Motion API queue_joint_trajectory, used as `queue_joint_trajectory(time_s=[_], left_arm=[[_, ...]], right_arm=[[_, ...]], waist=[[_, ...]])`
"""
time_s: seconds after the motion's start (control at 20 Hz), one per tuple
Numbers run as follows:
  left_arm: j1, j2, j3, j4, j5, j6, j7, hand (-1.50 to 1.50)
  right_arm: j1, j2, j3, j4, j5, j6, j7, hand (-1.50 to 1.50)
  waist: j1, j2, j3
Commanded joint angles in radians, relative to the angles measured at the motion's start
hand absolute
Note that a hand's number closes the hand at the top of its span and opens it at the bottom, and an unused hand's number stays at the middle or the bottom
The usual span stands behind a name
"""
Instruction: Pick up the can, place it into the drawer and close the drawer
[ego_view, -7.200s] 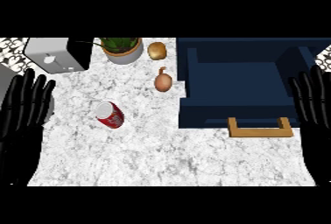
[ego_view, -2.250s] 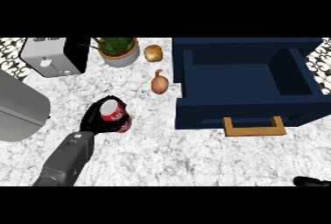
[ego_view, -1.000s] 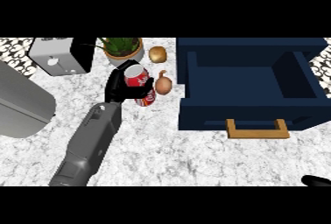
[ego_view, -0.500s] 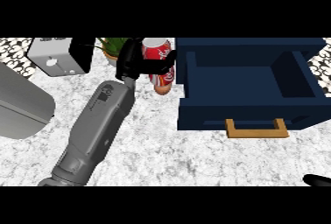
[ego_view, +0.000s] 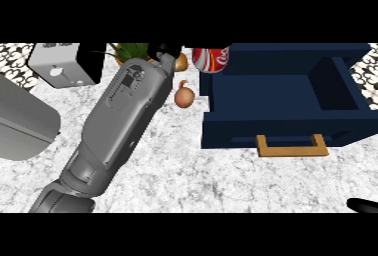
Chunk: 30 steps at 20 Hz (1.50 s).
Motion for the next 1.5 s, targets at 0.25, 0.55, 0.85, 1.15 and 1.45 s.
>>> queue_joint_trajectory(time_s=[0.25, 0.55, 0.85, 1.15, 1.45], left_arm=[[-0.247, -0.002, -0.044, 0.187, 0.055, 0.088, 0.062, 1.5], [-0.356, -0.002, -0.116, 0.371, 0.149, 0.126, 0.011, 1.5], [-0.448, -0.002, -0.169, 0.451, 0.198, 0.178, 0.018, 1.5], [-0.473, -0.002, -0.202, 0.525, 0.23, 0.235, -0.032, 1.5], [-0.471, -0.002, -0.236, 0.55, 0.281, 0.321, -0.073, -1.5]], right_arm=[[-0.012, 0.027, 0.04, -0.001, 0.026, -0.01, -0.009, -1.5], [-0.056, -0.007, 0.017, 0.039, 0.009, -0.003, -0.006, -1.5], [-0.076, -0.027, 0.02, -0.004, -0.015, 0.005, 0.029, -1.5], [-0.081, -0.029, 0.034, -0.007, -0.004, 0.002, 0.048, -1.5], [-0.162, -0.069, 0.025, 0.032, -0.006, -0.007, 0.096, -1.5]], waist=[[-0.014, 0.005, 0.0], [-0.05, 0.014, 0.002], [-0.07, 0.016, 0.002], [-0.076, 0.02, 0.002], [-0.09, 0.027, 0.003]])
